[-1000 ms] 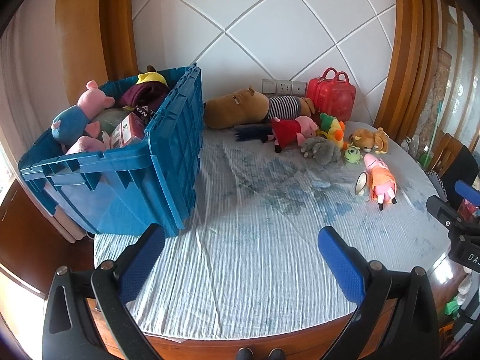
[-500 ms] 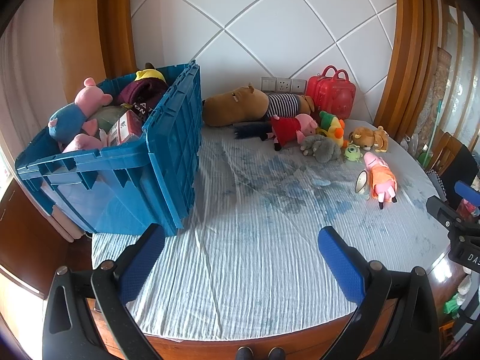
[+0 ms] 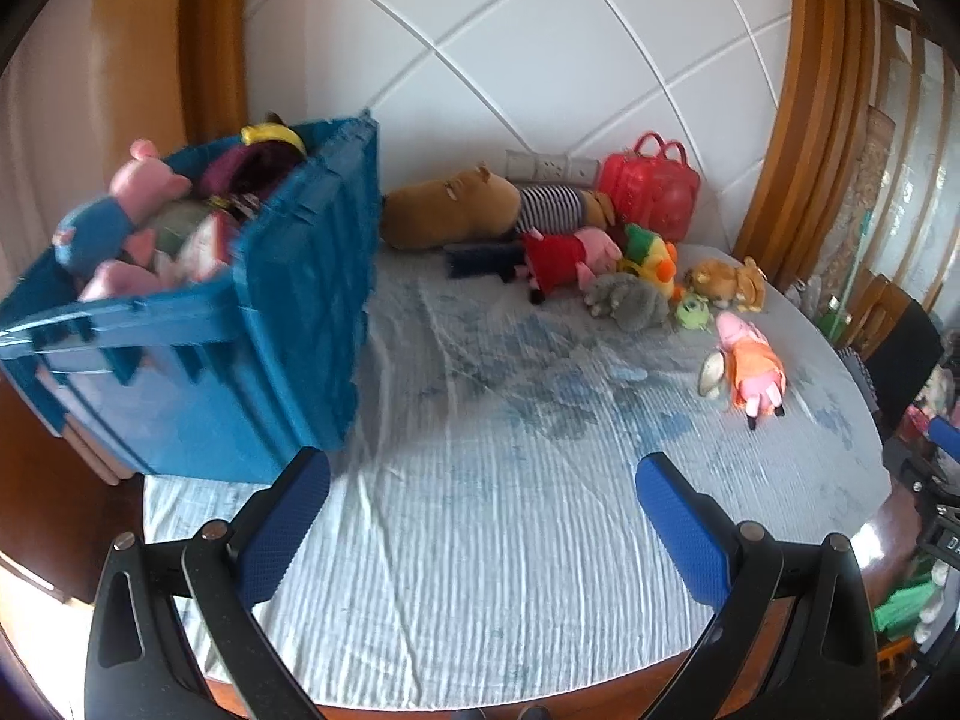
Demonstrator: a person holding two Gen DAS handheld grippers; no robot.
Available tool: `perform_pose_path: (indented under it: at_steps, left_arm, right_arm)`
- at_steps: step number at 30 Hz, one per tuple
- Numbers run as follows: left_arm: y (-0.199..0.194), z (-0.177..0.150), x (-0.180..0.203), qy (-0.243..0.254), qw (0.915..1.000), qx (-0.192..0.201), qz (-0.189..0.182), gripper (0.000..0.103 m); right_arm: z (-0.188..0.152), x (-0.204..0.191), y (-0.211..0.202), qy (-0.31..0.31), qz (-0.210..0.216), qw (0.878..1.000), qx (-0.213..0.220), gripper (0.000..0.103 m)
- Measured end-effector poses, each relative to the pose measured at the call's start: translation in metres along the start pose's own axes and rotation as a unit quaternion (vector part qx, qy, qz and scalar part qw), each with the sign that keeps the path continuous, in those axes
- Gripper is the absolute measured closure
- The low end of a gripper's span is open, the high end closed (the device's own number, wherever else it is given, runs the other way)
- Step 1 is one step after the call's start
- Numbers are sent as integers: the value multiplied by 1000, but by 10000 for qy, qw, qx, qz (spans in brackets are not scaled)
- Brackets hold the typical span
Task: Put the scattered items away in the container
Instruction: 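Move both tools toward the tape roll and the pink-orange pig plush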
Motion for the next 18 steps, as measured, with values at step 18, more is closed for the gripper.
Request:
perform_pose_path:
  at_steps: [18]
  left_arm:
    - [92, 5, 145, 524, 9956, -548, -550, 0]
  right_arm:
    - [-21, 129, 68, 792, -445, 9946, -497, 0]
Point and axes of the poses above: each gripper's, at about its wrist camera, not at the fingertips, and y roughly the way its jaws point, x to its right, z to its top, the point moved 10 cm from there along y, roughly the way its jaws point, and after that the axes turned 2 degrees about x, right-handed, at the moved point
